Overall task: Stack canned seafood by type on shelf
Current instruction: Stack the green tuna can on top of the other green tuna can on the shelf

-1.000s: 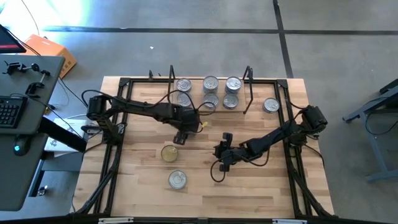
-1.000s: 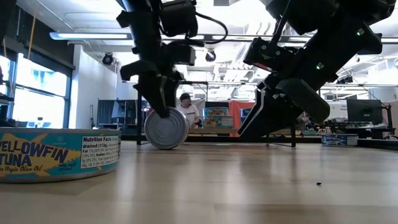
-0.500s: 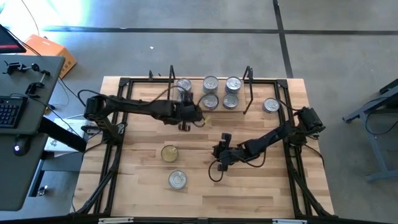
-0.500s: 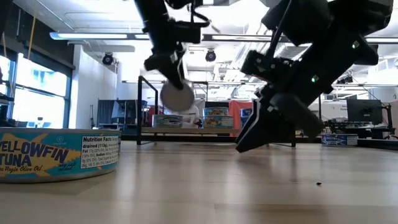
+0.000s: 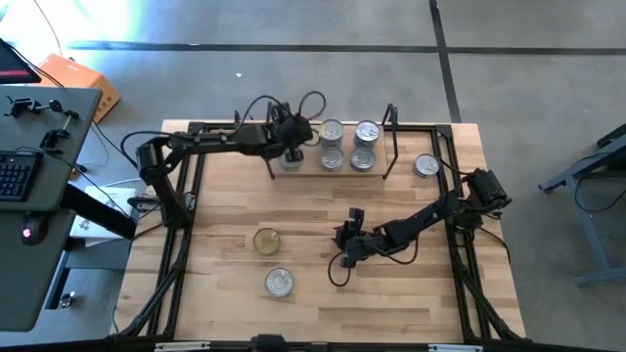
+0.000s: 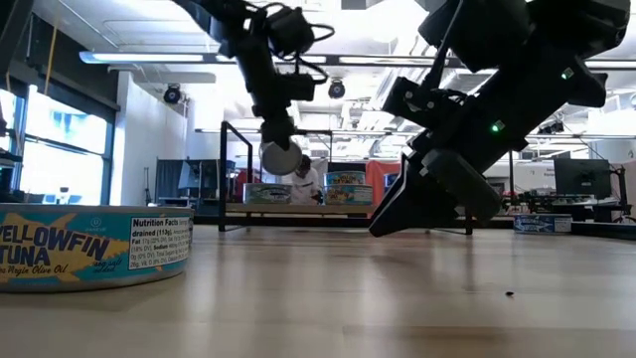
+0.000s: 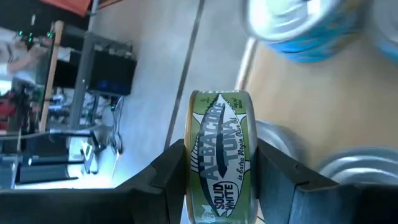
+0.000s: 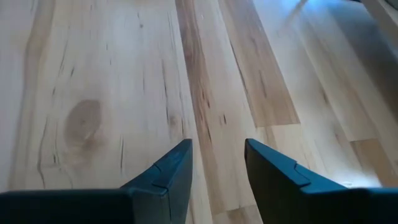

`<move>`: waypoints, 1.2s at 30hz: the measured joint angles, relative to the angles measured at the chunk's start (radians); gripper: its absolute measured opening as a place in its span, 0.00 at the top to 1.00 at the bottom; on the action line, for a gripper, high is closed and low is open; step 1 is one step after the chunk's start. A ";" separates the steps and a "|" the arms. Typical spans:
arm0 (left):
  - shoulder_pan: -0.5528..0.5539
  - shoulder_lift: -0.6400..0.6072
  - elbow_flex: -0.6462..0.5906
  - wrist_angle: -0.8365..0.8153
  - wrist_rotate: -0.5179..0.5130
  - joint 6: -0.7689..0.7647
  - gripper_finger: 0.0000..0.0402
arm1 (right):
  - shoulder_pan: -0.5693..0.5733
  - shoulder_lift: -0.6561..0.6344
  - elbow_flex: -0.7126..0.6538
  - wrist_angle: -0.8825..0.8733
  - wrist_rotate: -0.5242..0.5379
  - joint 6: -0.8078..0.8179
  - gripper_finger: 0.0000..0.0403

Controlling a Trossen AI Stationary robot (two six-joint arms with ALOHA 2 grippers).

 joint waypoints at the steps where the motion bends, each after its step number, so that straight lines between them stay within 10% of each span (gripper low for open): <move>1: 0.013 0.000 -0.008 0.023 0.010 0.003 0.67 | 0.000 0.000 0.000 -0.002 0.000 0.000 0.66; 18: 0.062 0.026 -0.059 0.067 0.087 0.039 0.65 | 0.000 0.000 0.000 -0.001 0.000 0.000 0.66; 36: 0.025 0.040 -0.061 -0.031 0.070 0.101 0.36 | 0.000 -0.001 0.000 -0.006 -0.001 0.000 0.66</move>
